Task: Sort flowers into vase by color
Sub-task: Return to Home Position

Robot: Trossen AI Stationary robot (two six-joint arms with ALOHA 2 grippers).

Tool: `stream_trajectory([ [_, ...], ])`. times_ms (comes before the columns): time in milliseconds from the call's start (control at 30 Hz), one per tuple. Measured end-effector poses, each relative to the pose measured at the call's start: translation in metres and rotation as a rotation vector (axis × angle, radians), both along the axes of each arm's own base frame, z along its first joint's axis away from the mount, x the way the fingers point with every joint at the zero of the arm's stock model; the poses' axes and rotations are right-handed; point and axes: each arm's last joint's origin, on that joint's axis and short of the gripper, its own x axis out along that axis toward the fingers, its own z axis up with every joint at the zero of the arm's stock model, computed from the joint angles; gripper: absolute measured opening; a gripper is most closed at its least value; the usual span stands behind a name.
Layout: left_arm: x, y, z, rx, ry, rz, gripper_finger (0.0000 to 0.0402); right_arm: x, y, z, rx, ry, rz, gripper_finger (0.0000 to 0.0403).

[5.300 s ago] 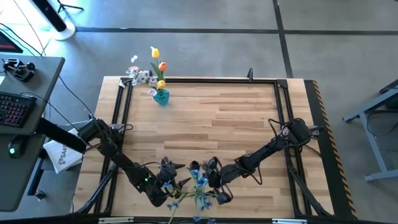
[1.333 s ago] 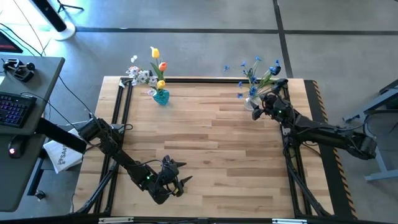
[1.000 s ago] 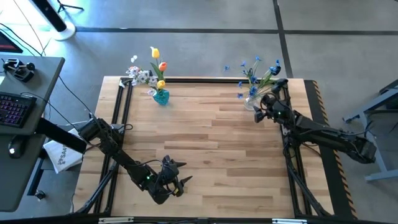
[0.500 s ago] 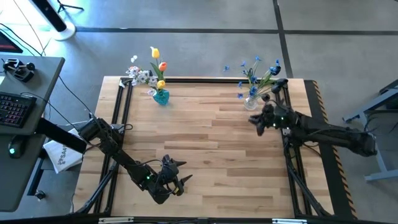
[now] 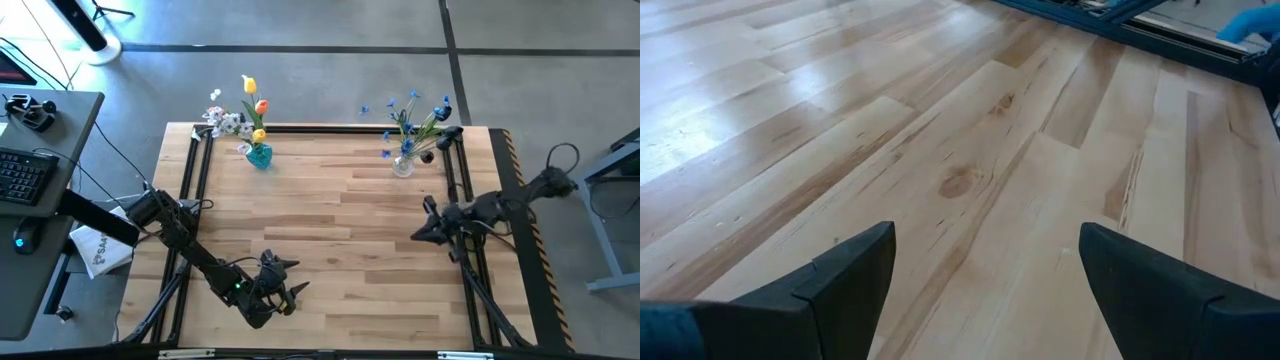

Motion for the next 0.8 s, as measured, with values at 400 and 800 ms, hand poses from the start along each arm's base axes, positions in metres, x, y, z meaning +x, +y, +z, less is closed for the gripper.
stream_trajectory([
  [400,0.001,0.002,0.000,0.058,0.029,-0.026,0.0305,-0.004,-0.010,-0.014,0.002,-0.237,-0.076,0.0000],
  [800,-0.005,0.079,0.027,0.166,-0.007,-0.199,0.0241,0.002,-0.029,-0.023,-0.028,-0.206,-0.209,0.0000],
])
